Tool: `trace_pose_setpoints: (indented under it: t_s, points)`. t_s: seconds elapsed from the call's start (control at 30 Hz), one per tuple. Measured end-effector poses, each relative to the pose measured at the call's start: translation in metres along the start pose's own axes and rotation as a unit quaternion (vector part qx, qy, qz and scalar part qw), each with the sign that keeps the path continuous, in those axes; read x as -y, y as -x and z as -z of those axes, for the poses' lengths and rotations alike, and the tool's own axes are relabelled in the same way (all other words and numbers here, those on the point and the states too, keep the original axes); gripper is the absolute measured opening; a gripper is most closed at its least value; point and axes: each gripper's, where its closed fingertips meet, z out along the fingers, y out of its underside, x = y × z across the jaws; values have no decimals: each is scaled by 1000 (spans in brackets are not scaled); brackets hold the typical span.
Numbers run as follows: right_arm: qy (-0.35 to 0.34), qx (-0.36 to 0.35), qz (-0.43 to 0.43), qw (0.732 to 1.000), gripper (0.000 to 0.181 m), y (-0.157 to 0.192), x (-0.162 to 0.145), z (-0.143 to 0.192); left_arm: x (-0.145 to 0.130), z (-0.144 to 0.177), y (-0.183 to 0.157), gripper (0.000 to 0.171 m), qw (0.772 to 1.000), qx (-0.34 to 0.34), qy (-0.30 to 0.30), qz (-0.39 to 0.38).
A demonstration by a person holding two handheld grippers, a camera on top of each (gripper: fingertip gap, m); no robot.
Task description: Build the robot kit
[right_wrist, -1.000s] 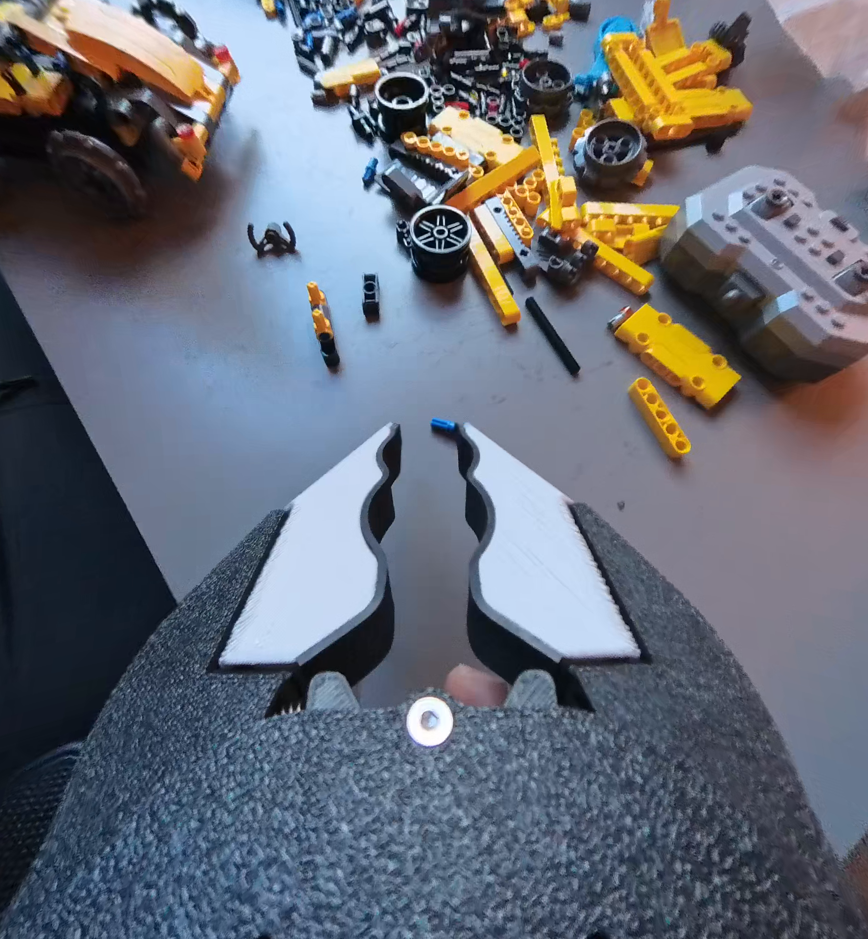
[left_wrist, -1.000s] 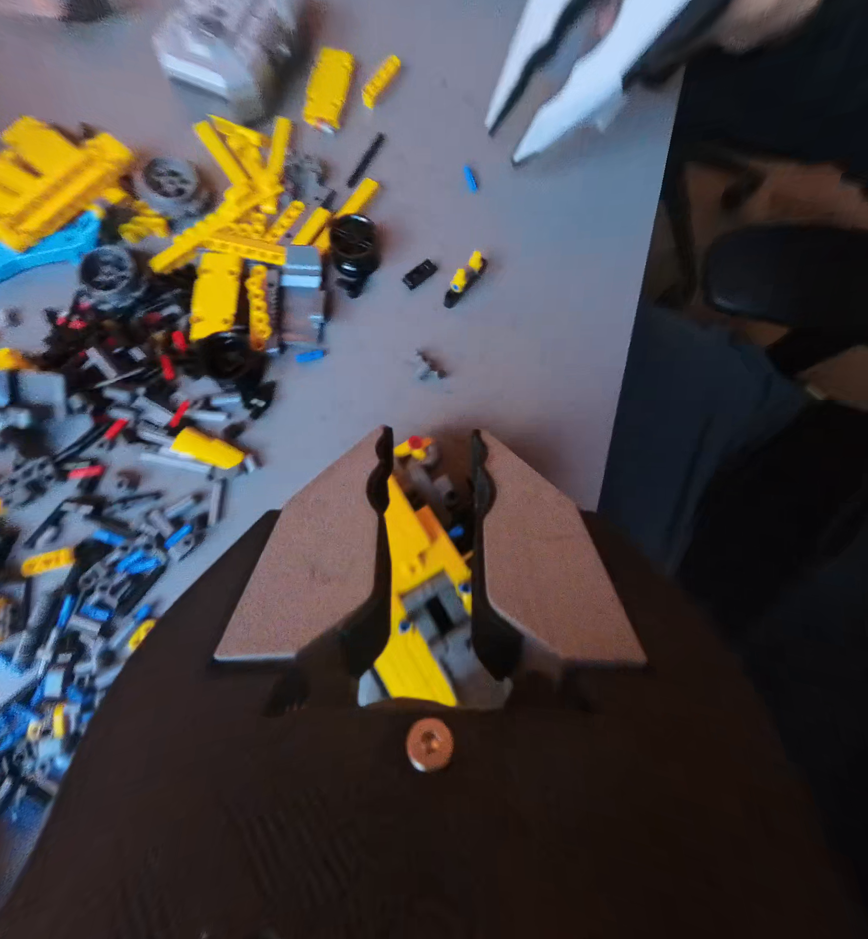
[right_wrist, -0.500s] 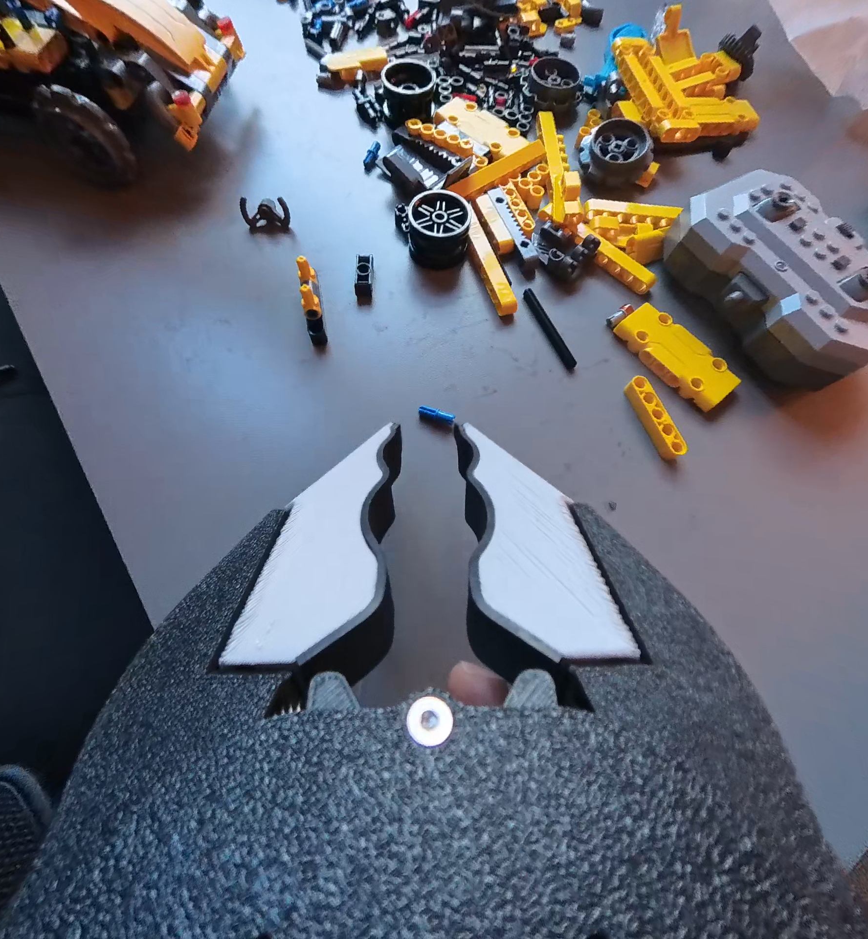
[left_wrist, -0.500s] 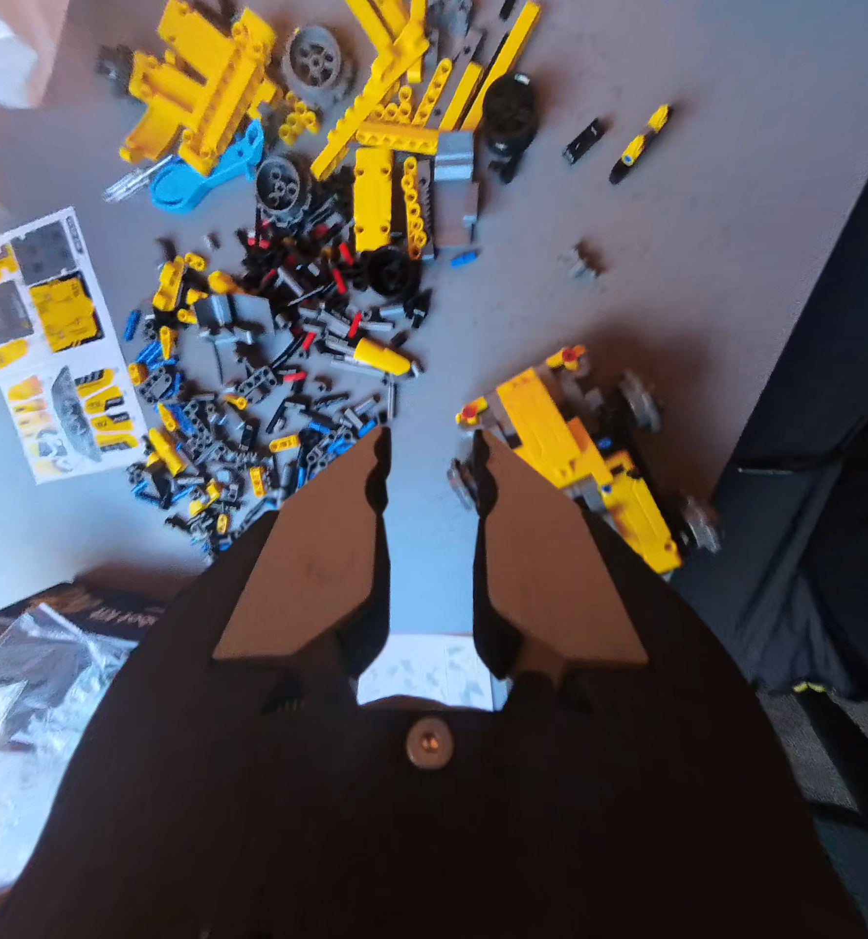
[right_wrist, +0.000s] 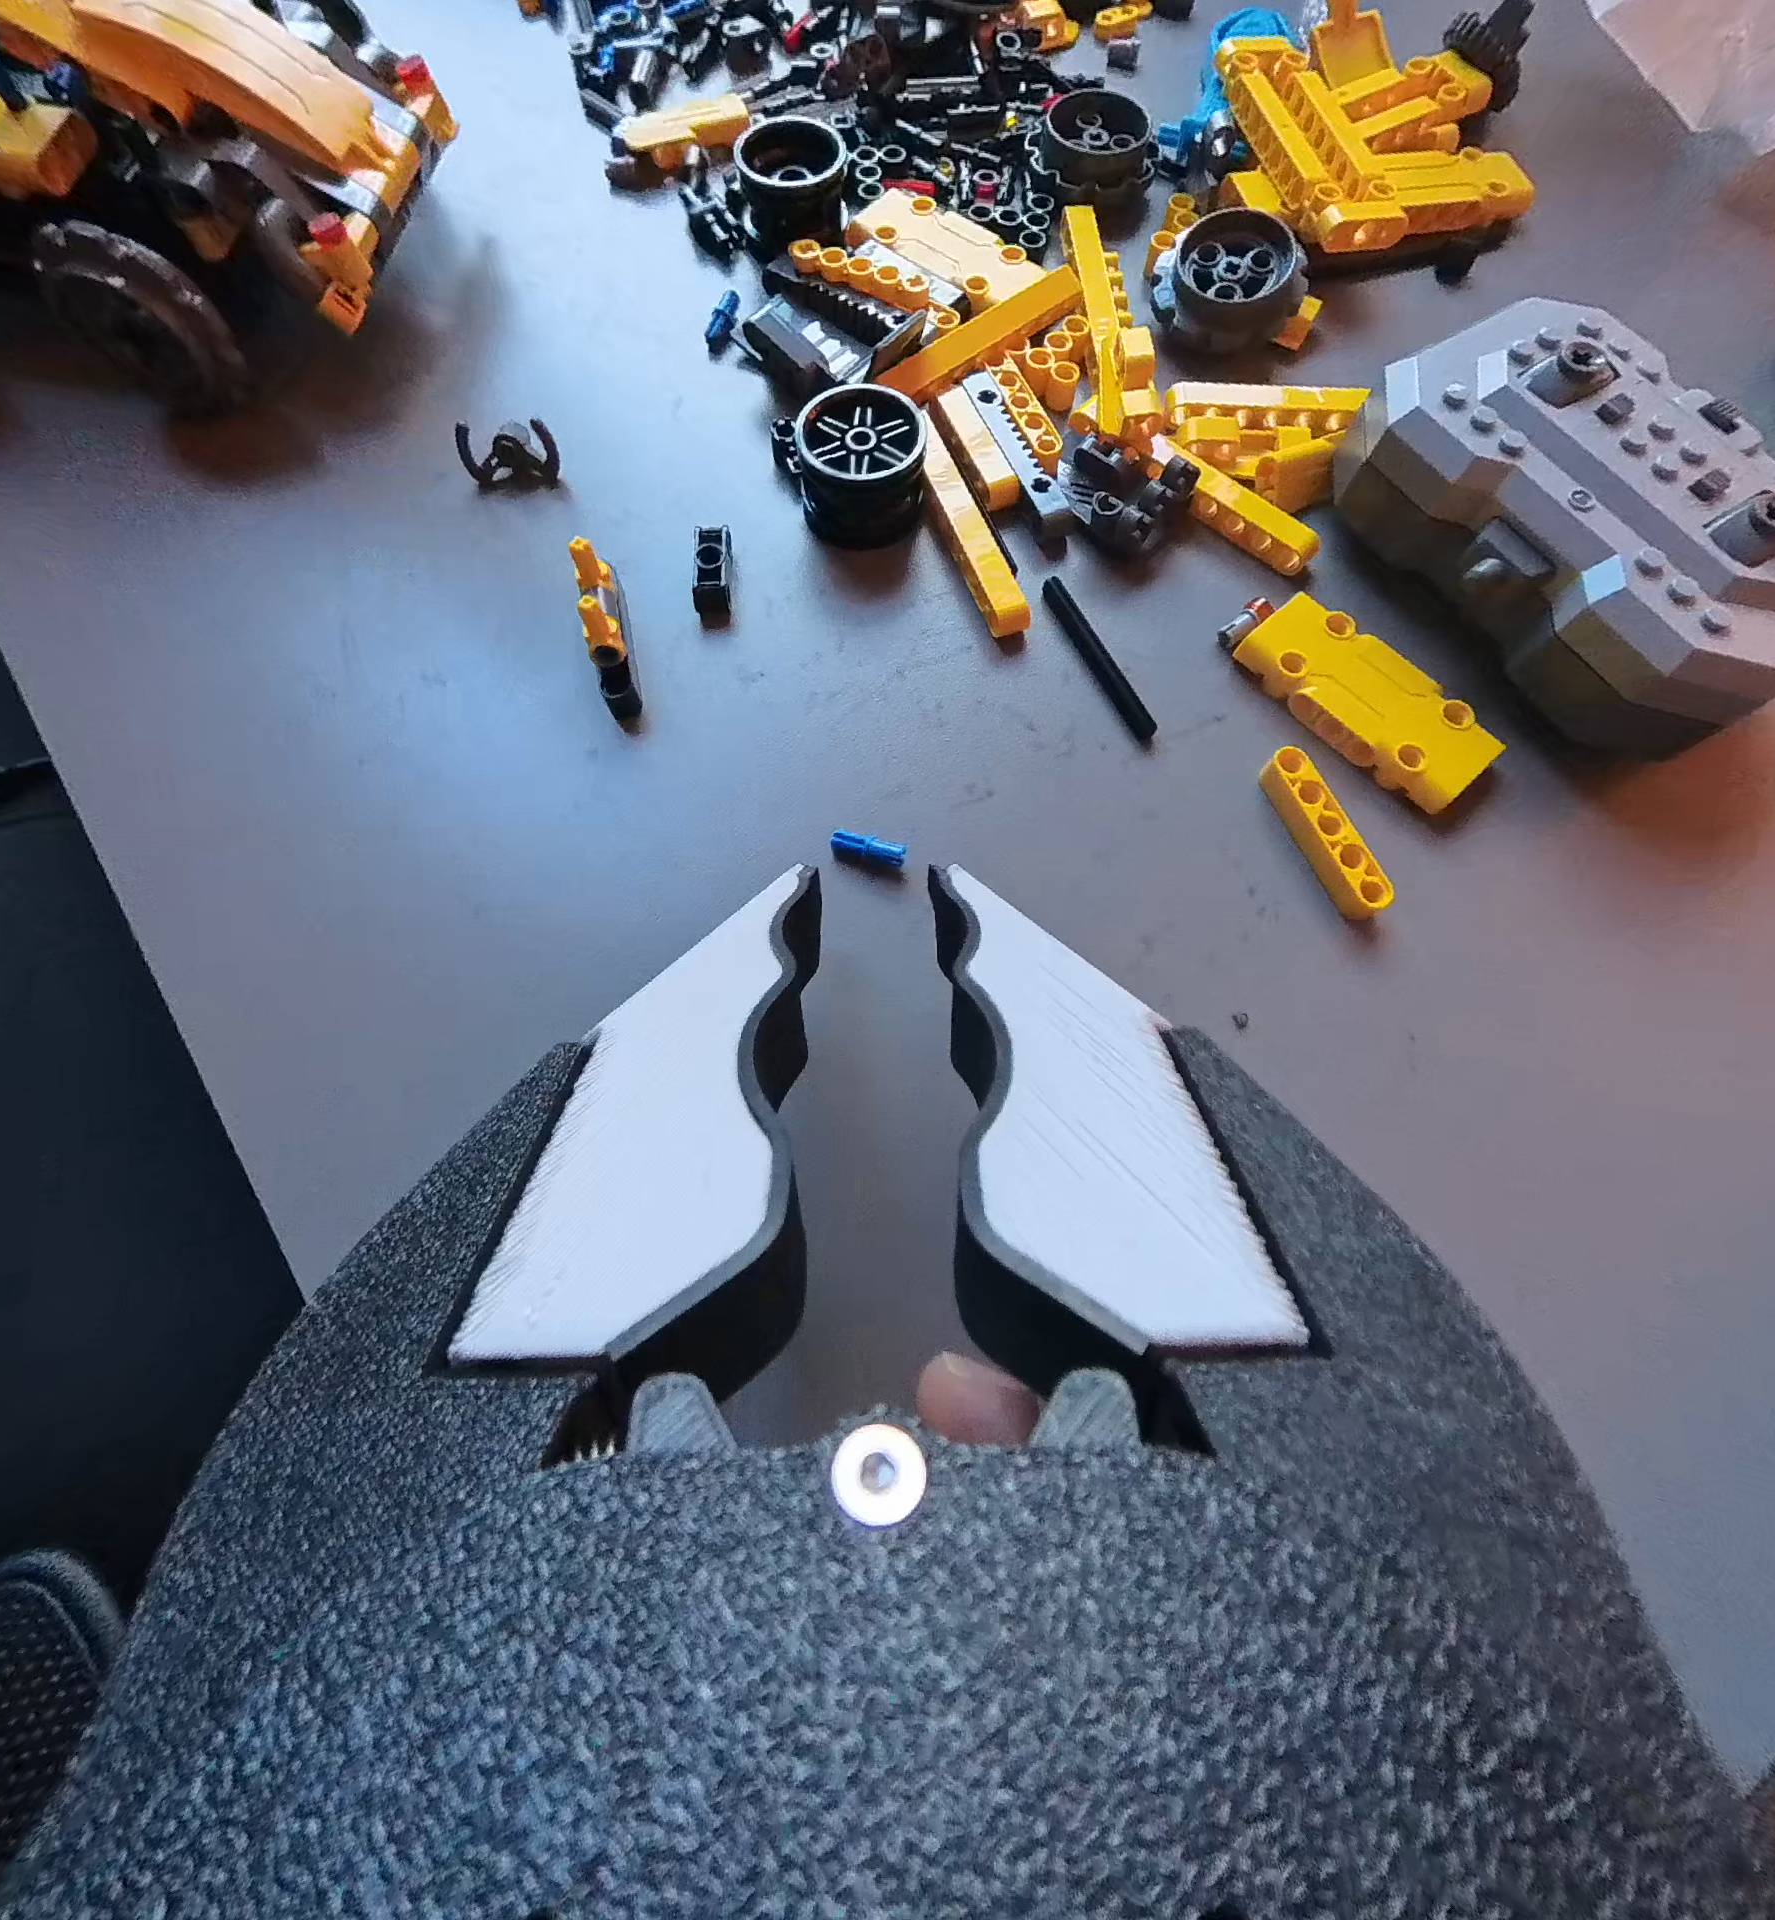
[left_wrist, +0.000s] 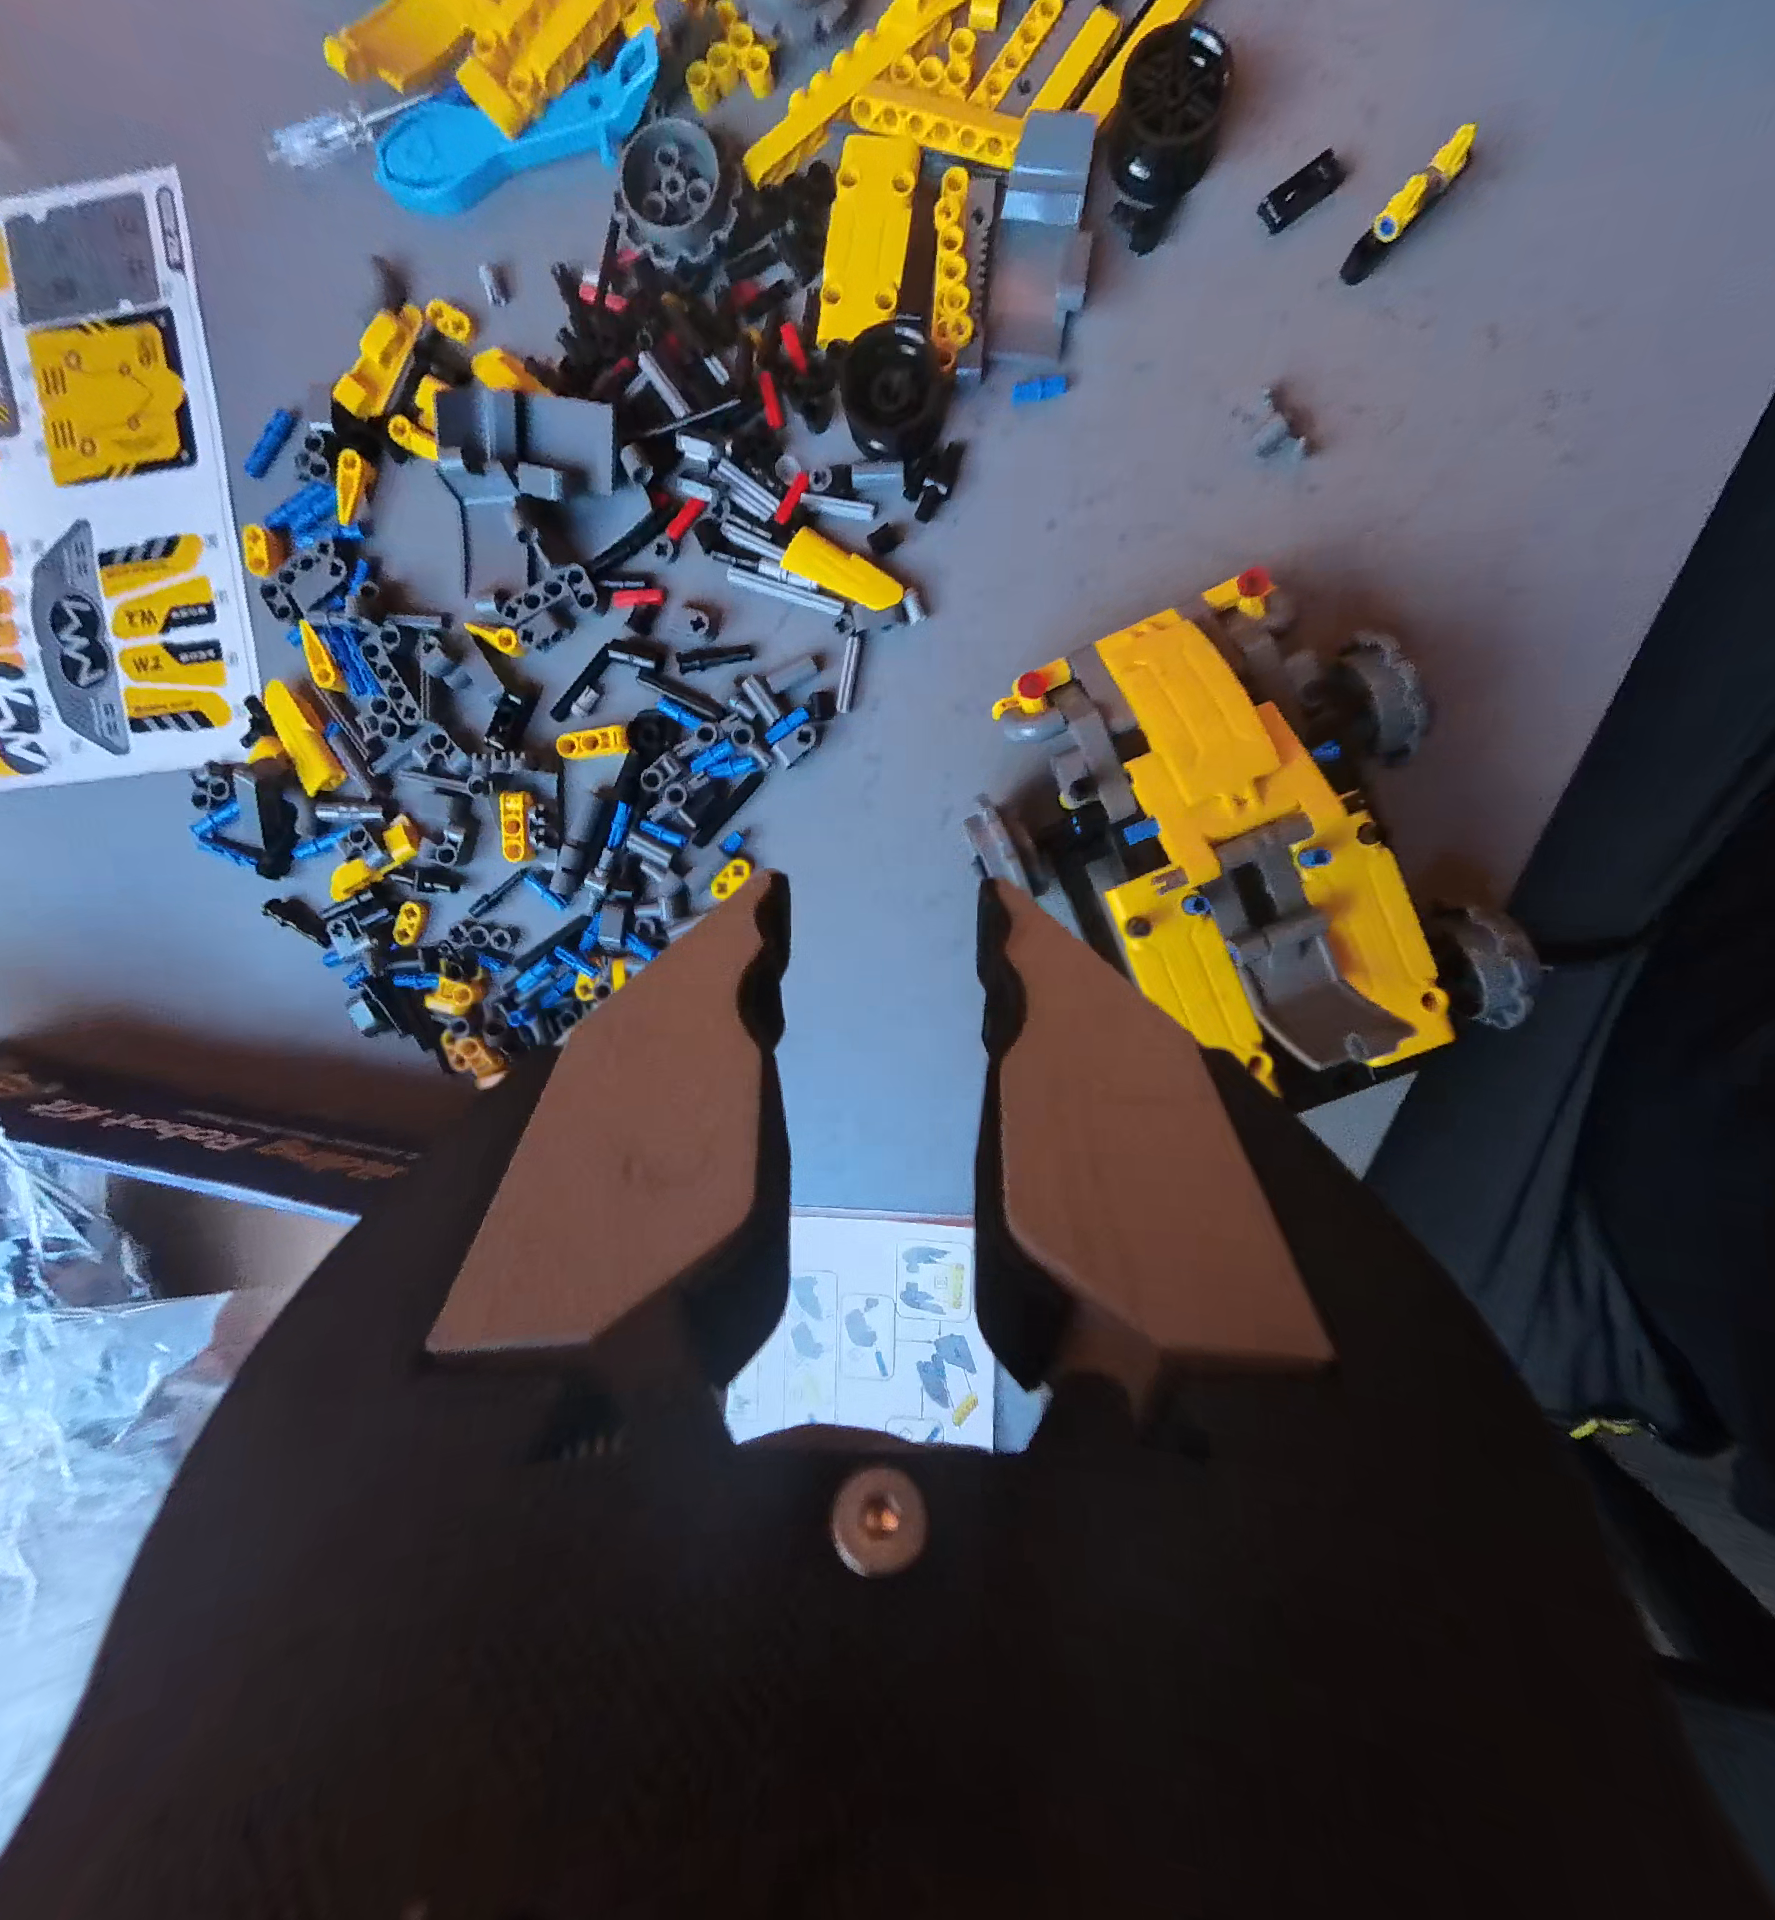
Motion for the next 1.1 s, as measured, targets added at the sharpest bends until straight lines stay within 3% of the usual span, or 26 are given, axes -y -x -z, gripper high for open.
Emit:
trace_pose_setpoints:
  t_s: [0.3,0.43,0.6,0.83,1.1]
  points:
    - [7,0,-15,1000,21,-3,-2,-2,-11,-12,-3,31,999,-42,-10,19]
    - [4,-2,-13,1000,21,-3,-1,-1,14,-27,-37,32,994,-102,-16,24]
    - [-3,-2,-5,1000,21,-1,1,0,56,-52,-71,30,992,-121,-21,-5]
    - [-27,-2,14,1000,22,3,7,5,70,-106,-101,30,985,-153,65,-44]
    - [-35,7,27,999,25,8,8,6,67,-143,-118,33,974,-183,130,-41]
